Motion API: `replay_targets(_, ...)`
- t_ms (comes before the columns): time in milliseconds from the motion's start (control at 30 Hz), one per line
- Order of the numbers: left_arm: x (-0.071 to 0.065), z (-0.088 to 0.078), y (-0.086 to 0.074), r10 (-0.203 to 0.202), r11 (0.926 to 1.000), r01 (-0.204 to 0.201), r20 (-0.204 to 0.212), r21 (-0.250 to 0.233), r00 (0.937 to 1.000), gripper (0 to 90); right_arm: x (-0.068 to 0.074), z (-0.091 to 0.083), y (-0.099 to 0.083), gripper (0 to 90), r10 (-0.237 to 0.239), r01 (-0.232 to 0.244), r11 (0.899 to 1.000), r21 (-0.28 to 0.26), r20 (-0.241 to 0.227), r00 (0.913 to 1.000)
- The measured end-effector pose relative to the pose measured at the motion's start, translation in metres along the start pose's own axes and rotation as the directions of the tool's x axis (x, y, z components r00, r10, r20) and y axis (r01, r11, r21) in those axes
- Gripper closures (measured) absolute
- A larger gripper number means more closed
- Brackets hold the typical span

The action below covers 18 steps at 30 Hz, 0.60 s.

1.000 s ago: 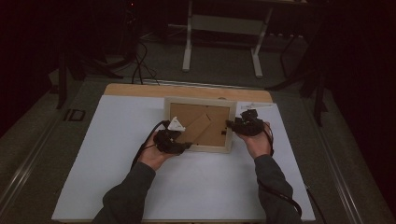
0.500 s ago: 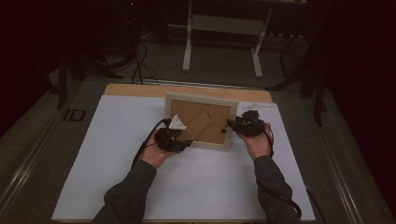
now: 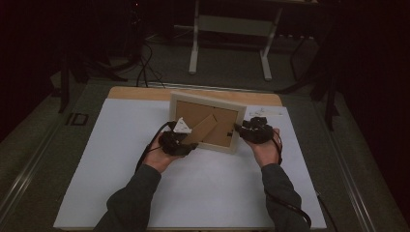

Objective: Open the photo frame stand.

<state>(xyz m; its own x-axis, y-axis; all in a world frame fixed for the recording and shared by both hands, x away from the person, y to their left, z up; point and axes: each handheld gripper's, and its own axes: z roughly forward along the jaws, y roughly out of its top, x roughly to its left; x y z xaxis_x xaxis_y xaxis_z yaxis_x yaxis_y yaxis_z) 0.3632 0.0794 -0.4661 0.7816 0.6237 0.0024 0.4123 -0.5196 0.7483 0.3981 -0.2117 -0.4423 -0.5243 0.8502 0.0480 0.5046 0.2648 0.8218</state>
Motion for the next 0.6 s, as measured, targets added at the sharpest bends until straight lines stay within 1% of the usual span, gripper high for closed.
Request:
replay_targets(233,0.0003,0.0004,0.0001,0.001,1.0000,-0.001,-0.010,-0.003,1.0000,64.4,0.0015,-0.0006,-0.0009,61.2,-0.009,0.009,1.000,-0.011,0.002,1.0000)
replay_targets(333,0.0011,0.0013,-0.0002,0.000,1.0000,0.000,-0.011,0.001,0.9999,64.8,0.0022,-0.0001,0.0004,61.4,-0.017,0.017,1.000,-0.014,0.001,0.9998)
replay_targets(433,0.0007,0.0031,-0.0007,0.010,0.9999,-0.010,-0.011,0.012,0.9999,65.9,0.0032,-0.0003,0.0013,61.6,-0.023,0.023,1.000,-0.017,-0.001,0.9997)
replay_targets(600,0.0012,0.0032,-0.0005,0.002,1.0000,-0.002,-0.011,0.000,0.9999,66.5,0.0034,-0.0018,-0.0004,61.8,-0.025,0.024,0.999,-0.026,-0.006,0.9997)
